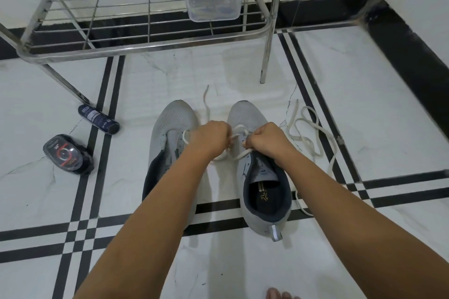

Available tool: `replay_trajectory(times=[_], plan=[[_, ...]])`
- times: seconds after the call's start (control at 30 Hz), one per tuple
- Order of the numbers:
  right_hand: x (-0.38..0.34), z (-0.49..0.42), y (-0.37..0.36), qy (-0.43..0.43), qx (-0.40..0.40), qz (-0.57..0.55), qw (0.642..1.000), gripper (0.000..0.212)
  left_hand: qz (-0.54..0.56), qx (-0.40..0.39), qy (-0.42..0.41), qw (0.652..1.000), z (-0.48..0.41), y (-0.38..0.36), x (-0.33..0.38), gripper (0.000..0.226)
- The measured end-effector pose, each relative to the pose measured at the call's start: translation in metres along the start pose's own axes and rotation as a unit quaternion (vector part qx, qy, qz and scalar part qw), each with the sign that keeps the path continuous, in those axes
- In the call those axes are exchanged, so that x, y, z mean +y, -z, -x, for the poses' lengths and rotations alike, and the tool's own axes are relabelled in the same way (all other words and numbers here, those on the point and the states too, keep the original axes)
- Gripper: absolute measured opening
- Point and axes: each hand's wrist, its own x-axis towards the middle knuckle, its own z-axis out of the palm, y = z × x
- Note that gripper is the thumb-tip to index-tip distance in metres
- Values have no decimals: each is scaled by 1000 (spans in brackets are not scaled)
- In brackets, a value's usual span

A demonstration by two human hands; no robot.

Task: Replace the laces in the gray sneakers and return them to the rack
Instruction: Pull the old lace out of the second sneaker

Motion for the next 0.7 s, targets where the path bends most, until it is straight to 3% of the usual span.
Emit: replay_trajectory(times=[0.07,0.1,0.17,0.2,0.23,0.27,0.33,0.37,0.4,0.47,0.57,0.63,0.7], plan=[[0,0,3,-5,-2,2,1000,38,217,81,-24,973,7,7,4,12],[0,0,4,-7,-3,1,1000,39,374,121,-19,919,13,15,7,13],[0,0,5,-11,0,-10,1000,40,646,169,-15,745,21,31,4,25],[0,0,5,-12,3,-15,1000,39,726,156,-6,670,25,35,3,29],[0,0,5,-13,5,-16,1000,38,758,138,11,637,26,33,4,31],[0,0,5,-14,7,-10,1000,35,726,128,37,674,24,28,4,32],[-3,1,2,-13,2,-4,1000,33,459,111,72,878,18,10,3,31],[-4,2,1,-12,-3,-1,1000,35,323,97,62,940,14,3,3,35],[-5,3,0,-12,-8,5,1000,36,238,70,50,967,9,-3,3,43],[-5,3,-2,-16,-16,12,1000,36,120,24,20,992,1,-2,2,47],[-5,2,-1,-8,-20,23,1000,20,-130,35,-40,990,-1,16,3,17],[-6,-1,2,3,-23,32,999,17,-166,80,-50,982,0,24,-4,15],[-9,-3,6,4,-34,44,998,20,-107,138,-26,984,3,25,-10,20]])
